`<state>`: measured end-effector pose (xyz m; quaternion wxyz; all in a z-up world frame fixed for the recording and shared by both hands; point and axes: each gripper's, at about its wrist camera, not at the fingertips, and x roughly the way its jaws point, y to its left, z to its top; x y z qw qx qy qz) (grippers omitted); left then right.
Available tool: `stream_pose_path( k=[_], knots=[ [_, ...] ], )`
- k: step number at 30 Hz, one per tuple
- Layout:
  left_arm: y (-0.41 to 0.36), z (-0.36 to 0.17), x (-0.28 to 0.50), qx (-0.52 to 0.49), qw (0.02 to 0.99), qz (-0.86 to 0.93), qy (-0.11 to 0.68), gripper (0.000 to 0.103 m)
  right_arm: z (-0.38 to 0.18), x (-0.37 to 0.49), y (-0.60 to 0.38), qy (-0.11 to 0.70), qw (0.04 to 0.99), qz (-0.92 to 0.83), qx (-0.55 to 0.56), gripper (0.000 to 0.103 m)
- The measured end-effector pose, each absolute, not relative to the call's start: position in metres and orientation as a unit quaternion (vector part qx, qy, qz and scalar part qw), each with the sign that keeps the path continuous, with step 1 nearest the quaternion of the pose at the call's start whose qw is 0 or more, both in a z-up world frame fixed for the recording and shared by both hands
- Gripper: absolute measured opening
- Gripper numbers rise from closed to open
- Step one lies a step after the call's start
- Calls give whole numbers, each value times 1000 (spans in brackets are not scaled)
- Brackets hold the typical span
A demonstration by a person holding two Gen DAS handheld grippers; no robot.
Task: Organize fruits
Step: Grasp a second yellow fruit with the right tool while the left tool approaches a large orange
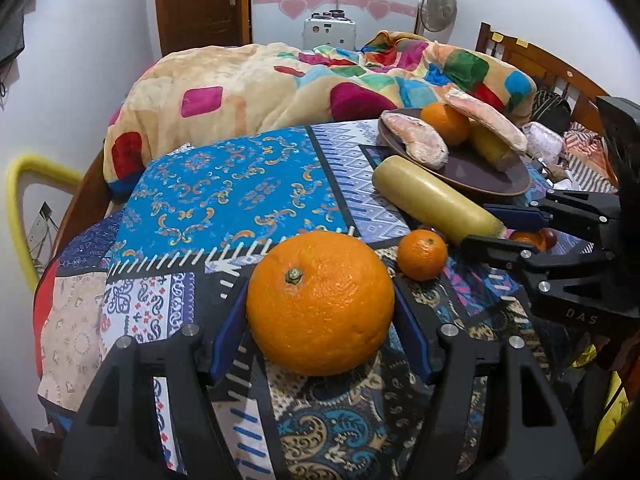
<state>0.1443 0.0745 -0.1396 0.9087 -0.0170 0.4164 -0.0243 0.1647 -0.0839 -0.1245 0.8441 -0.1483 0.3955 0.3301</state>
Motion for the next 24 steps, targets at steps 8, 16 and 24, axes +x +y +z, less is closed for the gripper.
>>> stream_pose_path(
  k=[8, 16, 24],
  knots=[
    [72, -139, 130, -9, 911, -31, 412, 68, -114, 132, -88, 392, 841, 336, -163, 33],
    [69, -141, 116, 8, 915, -37, 401, 68, -112, 125, -81, 383, 842, 327, -192, 34],
    [72, -142, 116, 4, 917, -45, 395, 68, -113, 163, -67, 386, 856, 305, -159, 34]
  ],
)
